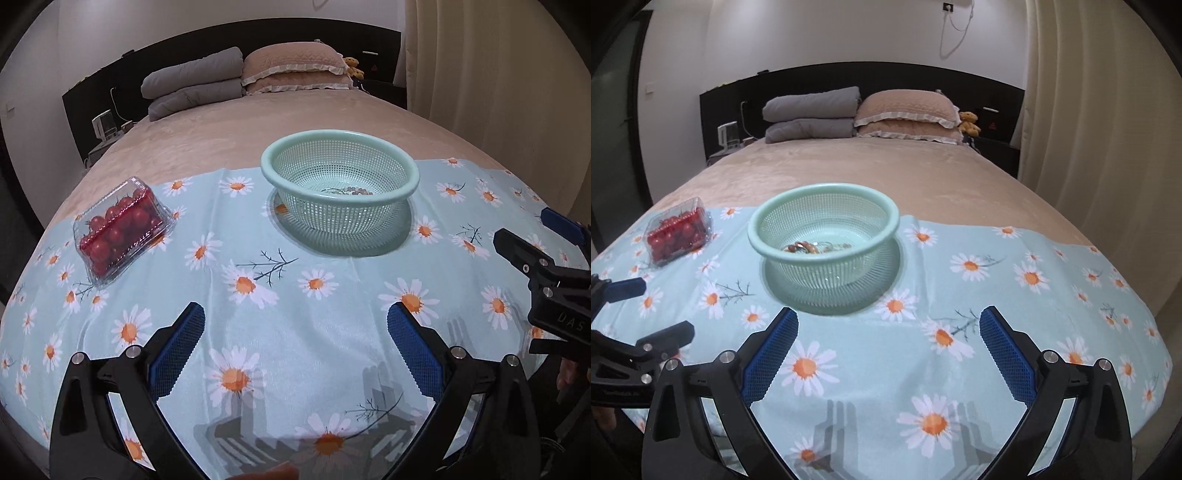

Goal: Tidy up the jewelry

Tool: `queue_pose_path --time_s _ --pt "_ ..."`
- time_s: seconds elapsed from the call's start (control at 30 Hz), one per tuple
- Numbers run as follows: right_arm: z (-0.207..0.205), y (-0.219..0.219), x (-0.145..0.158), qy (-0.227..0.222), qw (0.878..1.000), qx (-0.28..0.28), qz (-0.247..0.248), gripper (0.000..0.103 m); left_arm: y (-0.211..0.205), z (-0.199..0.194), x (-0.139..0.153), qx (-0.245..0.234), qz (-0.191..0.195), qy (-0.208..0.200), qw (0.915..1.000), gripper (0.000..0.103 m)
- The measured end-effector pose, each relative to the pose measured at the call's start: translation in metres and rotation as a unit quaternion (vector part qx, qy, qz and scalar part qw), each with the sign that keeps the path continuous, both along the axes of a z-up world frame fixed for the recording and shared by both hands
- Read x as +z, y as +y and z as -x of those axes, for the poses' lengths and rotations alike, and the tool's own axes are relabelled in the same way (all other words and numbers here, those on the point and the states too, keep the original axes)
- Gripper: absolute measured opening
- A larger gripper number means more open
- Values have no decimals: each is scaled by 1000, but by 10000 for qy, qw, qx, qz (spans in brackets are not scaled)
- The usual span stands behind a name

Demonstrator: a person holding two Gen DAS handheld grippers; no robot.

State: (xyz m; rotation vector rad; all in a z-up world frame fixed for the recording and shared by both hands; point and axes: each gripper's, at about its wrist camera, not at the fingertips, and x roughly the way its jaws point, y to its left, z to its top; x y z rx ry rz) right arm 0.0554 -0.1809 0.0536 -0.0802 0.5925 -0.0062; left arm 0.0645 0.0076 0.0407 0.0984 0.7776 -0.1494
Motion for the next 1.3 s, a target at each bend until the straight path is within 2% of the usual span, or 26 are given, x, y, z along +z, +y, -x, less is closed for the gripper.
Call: queue_pose_path --time_s 0.1,0.27,0.4,0.5,0.6,0.67,0.73,0.83,0.93,1.03,1.3 --pt "25 -1 5 -44 10000 24 7 95 3 16 10 138 129 -31 9998 97" --pt "61 0 19 -93 9990 -26 -441 95 4 45 43 232 262 -378 9987 97" --pt "80 9 22 18 9992 -48 -390 95 -4 64 56 170 282 -375 9988 97" --pt "87 13 22 109 9994 -13 -314 95 -8 72 56 319 117 -298 9990 97" --pt "99 13 25 -97 9999 -108 0 95 -10 77 54 504 -105 -202 9985 97" --pt "104 8 28 -211 9995 -225 22 95 -11 81 55 512 -164 -303 9981 97" --pt "106 3 32 -247 9992 -307 -28 95 -10 85 57 521 -101 -404 9978 97" --pt "106 1 35 -284 9991 -314 -85 95 -9 88 60 367 188 -378 9984 97" --pt "107 5 37 -256 9992 -284 111 95 -11 89 62 375 129 -405 9984 97" --pt "112 11 40 -406 9983 -279 319 95 -9 90 63 422 126 -404 9982 97" --pt "111 10 44 -347 9983 -417 225 95 -6 95 63 470 65 -430 9979 97"
